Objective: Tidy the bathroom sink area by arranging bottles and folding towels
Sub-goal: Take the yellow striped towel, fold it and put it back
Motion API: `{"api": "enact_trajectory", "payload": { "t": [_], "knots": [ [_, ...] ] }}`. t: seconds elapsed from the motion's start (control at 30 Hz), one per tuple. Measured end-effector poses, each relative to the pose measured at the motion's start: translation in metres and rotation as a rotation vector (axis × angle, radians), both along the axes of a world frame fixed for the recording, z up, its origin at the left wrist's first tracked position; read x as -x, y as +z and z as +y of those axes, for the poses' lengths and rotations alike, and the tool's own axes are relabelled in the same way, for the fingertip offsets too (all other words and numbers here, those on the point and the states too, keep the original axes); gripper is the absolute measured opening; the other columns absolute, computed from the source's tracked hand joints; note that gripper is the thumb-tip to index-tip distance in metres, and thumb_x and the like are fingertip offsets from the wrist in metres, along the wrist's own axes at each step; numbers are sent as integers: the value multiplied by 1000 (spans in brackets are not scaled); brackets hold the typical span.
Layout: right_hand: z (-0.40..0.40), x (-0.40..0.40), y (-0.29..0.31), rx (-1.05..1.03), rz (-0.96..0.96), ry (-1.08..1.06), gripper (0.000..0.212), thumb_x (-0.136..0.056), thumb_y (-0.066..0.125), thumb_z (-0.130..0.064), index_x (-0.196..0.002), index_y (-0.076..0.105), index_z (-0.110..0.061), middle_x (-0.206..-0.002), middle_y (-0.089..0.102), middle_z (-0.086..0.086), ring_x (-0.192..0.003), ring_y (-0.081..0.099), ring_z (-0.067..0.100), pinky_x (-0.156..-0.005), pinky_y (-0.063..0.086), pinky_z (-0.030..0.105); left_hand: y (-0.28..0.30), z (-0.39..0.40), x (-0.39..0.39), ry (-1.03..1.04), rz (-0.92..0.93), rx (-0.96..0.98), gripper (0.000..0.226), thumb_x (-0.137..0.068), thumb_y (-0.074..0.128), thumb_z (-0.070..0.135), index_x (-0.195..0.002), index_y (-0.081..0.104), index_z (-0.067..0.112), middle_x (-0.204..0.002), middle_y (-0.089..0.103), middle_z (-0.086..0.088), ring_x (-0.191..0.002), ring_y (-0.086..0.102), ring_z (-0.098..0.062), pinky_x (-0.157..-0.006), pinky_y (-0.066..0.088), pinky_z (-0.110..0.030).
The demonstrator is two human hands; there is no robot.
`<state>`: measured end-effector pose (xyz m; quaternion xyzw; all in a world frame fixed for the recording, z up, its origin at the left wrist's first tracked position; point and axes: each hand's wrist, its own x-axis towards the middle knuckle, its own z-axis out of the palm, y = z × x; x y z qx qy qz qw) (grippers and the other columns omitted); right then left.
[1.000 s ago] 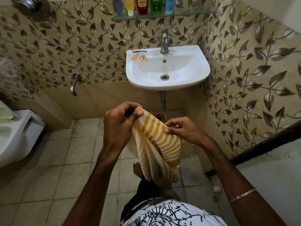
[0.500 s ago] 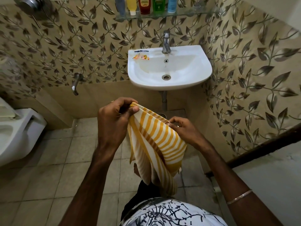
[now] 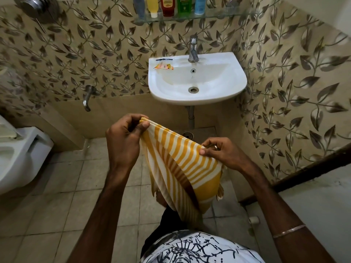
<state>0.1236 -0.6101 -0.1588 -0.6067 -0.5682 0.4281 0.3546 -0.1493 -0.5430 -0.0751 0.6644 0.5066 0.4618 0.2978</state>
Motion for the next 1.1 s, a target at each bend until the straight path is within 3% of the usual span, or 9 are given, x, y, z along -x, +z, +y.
{"api": "enact_trajectory", "payload": {
  "t": [0.2,0.27,0.33,0.4,0.53,0.63,0.73,0.87,1.1],
  "knots": [
    [2,15,4,-97,-35,-60,23,-82,74,-40,-92,74,-20,-92,75,-3,-84,73,8,-75,63,37,-4,2,-26,89,-782,470,18,-100,53,9,-92,68,15,-83,63,0,-76,60,-9,-69,54,-21],
    [3,21,7,-132,-34,-58,22,-82,75,-38,-92,74,-19,-90,74,-3,-83,72,7,-73,63,34,-6,8,-34,153,-857,489,21,-98,52,6,-90,70,14,-83,62,0,-78,57,-10,-67,51,-20],
    [4,24,10,-151,-27,-60,19,-82,78,-33,-91,74,-17,-90,74,-2,-83,72,8,-71,62,32,-10,9,-41,147,-750,409,17,-92,58,10,-84,72,16,-78,62,2,-73,53,-11,-60,45,-21],
    [4,24,11,-161,-22,-61,17,-82,79,-30,-91,74,-16,-89,74,-1,-82,72,8,-70,62,30,-8,3,-46,28,-467,255,8,-88,69,24,-84,72,18,-75,65,6,-69,57,-10,-60,47,-23],
    [4,21,15,-207,-39,-62,15,-81,80,-27,-88,74,-15,-83,73,-4,-76,70,5,-64,58,24,-8,-2,-52,-416,334,226,71,-60,75,72,-112,72,25,-96,72,11,-90,67,-3,-76,55,-22],
    [2,17,15,-210,-51,-57,13,-80,81,-27,-86,75,-16,-82,73,-4,-74,69,5,-63,56,25,-13,-1,-57,-571,719,159,57,-66,76,66,-111,74,30,-100,74,12,-89,66,-5,-77,58,-33],
    [-3,11,12,-152,59,-49,19,-81,81,-32,-91,75,-17,-88,74,1,-82,72,16,-70,59,35,-16,1,-56,-541,670,2,24,-82,75,42,-102,78,29,-93,77,10,-82,67,-3,-72,58,-37],
    [-5,5,5,-32,147,-1,20,-95,63,-33,-98,75,-17,-95,73,7,-90,69,24,-83,55,46,-13,-1,-54,-487,601,-67,19,-81,77,38,-99,78,30,-91,77,8,-80,68,-5,-70,59,-35],
    [-6,-3,-5,145,10,55,18,-97,61,-29,-100,76,-19,-100,74,-2,-98,68,17,-96,52,49,-9,0,-40,-360,539,-73,21,-78,75,41,-95,80,29,-88,78,8,-77,70,-8,-67,59,-38]
  ]
}}
